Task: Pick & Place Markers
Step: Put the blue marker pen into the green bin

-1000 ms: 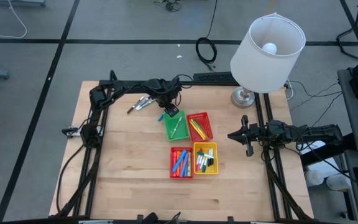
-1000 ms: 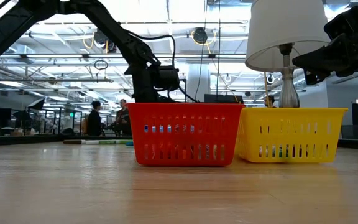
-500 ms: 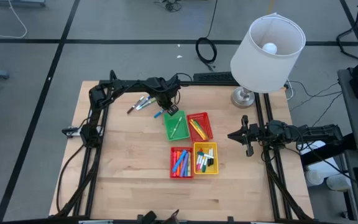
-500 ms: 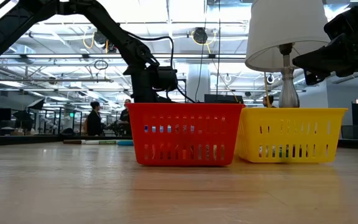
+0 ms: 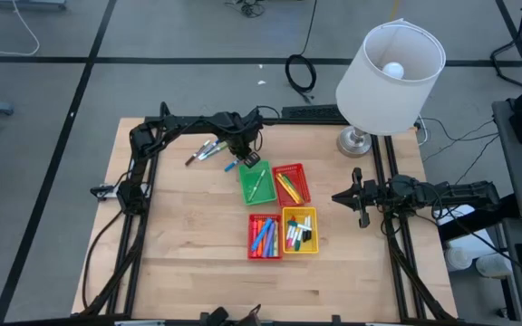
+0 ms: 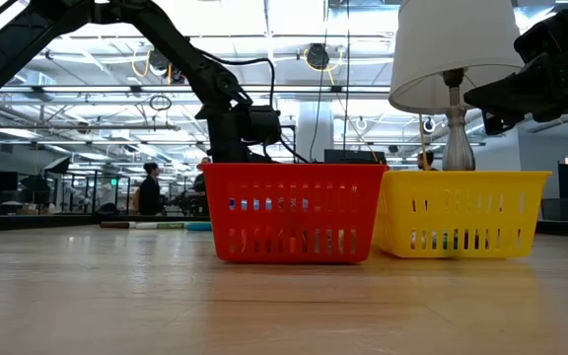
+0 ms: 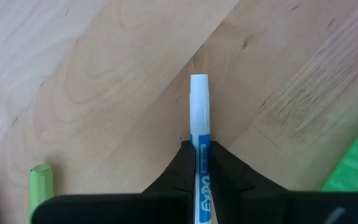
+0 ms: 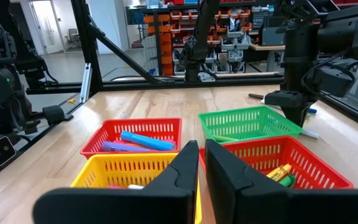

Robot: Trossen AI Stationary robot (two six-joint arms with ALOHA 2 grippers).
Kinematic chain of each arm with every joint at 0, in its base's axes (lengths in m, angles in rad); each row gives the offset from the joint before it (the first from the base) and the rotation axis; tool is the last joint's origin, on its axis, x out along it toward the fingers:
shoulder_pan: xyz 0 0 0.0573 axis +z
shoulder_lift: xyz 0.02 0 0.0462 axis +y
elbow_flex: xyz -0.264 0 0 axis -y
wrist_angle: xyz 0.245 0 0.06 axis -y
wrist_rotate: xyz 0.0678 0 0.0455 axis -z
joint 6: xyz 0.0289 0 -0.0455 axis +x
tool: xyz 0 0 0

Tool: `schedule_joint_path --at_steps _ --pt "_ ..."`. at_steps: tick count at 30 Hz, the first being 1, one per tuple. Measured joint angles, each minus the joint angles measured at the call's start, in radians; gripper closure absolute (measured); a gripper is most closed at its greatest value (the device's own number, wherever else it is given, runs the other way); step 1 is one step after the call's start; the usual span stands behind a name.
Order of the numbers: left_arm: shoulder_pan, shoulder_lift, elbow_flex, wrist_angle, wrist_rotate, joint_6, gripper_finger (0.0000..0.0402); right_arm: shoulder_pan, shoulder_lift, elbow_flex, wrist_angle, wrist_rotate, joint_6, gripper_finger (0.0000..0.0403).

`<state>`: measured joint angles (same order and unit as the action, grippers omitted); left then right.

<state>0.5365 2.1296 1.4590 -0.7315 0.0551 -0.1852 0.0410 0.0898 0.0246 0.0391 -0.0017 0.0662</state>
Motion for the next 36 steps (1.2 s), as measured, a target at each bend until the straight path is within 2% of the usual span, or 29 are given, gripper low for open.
schedule_joint_path --at_steps 6,14,21,26,31,36 --pt "0.0 0.0 0.0 0.0 0.0 0.004 0.0368 0.0 0.0 0.0 0.0 0.0 0.0 0.0385" --pt "0.0 -0.003 -0.001 0.002 -0.014 0.027 0.0381 0.0 0.0 0.0 0.0 0.0 0.0 0.0385" --pt "0.004 -0.121 -0.012 -0.061 -0.086 0.021 0.0381 0.0 0.0 0.0 0.0 0.0 0.0 0.0385" --pt "-0.012 -0.223 -0.005 -0.118 -0.21 -0.009 0.0382 0.0 0.001 0.0 0.0 0.0 0.0 0.0385" --pt "-0.042 -0.311 -0.004 -0.164 -0.218 -0.068 0.0379 0.0 0.001 0.0 0.0 0.0 0.0 0.0385" --pt "-0.123 -0.377 -0.005 -0.174 -0.245 -0.111 0.0382 0.0 0.001 0.0 0.0 0.0 0.0 0.0385"
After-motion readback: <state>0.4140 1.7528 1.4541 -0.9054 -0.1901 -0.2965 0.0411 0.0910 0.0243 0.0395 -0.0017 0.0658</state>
